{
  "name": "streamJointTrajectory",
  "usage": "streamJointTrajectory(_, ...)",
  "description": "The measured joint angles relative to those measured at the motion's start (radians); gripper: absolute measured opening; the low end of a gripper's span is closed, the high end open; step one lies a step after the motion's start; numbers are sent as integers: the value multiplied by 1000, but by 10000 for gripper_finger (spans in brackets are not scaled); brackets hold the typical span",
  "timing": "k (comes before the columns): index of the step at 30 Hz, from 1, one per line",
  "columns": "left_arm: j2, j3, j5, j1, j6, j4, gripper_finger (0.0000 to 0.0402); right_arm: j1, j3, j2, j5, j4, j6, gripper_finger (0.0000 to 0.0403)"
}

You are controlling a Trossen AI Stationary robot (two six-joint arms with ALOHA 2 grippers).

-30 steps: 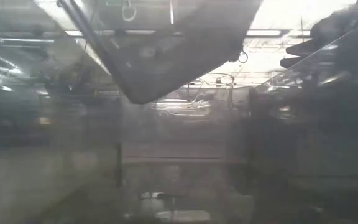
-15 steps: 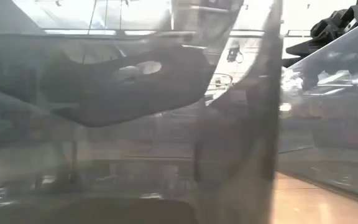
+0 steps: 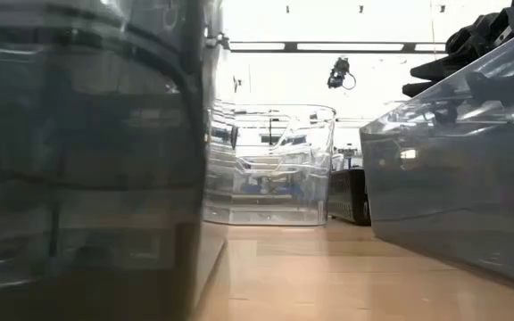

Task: Stack baskets by color
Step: Stack the left black transparent bin on top of the middle black transparent bin, then stack the black transparent bin on top of the stacked black transparent bin

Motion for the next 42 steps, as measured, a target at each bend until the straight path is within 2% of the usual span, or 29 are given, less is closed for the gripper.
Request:
streamJointTrajectory(10,-2,60,-8,2,25,-37,166,0,0,0,0,0,0,165)
streamJointTrajectory(12,-2,89,-45,2,62,-37,186,0,0,0,0,0,0,165)
streamJointTrajectory(15,-3,114,-192,2,144,-5,204,0,0,0,0,0,0,165)
streamJointTrajectory(18,0,110,-353,6,215,61,206,0,0,0,0,0,0,165)
streamJointTrajectory(20,14,110,-383,19,228,123,202,0,0,0,0,0,0,165)
streamJointTrajectory(23,55,109,-338,51,247,235,191,0,0,0,0,0,0,165)
streamJointTrajectory(30,140,109,-247,120,406,496,167,0,0,0,0,0,0,165)
streamJointTrajectory(42,198,110,-234,177,522,818,160,0,0,0,0,0,0,165)
